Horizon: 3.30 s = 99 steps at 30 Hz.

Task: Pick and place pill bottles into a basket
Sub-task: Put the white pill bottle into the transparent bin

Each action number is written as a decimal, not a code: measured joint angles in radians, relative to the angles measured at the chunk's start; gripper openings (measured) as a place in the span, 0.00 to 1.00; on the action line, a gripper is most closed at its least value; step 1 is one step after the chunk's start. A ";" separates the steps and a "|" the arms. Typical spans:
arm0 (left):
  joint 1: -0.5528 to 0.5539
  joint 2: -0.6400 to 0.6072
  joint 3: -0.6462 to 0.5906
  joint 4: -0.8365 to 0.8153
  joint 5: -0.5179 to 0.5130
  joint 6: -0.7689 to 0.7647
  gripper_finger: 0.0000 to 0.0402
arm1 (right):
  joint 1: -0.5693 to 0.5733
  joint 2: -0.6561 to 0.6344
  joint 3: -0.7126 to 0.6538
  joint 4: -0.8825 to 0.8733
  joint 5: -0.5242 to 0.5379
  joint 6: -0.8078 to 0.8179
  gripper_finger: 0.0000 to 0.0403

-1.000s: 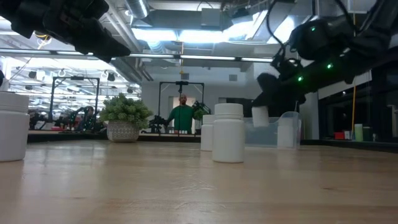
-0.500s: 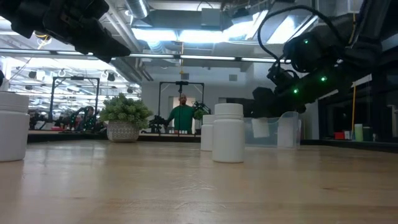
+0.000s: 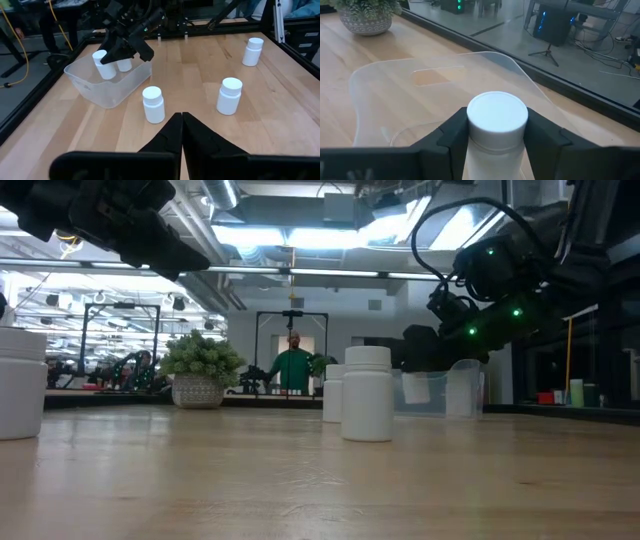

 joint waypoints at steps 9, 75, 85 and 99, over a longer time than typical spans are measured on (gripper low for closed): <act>0.000 0.000 0.000 0.000 0.000 0.000 0.01 | 0.000 0.000 0.000 0.000 0.000 0.000 0.47; 0.000 0.000 0.000 -0.001 0.000 -0.008 0.01 | 0.158 -0.588 -0.001 -0.374 -0.376 -0.154 0.04; 0.000 0.000 0.000 -0.003 0.001 -0.008 0.01 | 0.294 -0.591 -0.001 -0.426 -0.420 -0.164 0.02; -0.081 0.000 0.000 -0.004 0.045 -0.102 0.01 | 0.469 -0.591 -0.001 -0.481 -0.419 -0.134 0.01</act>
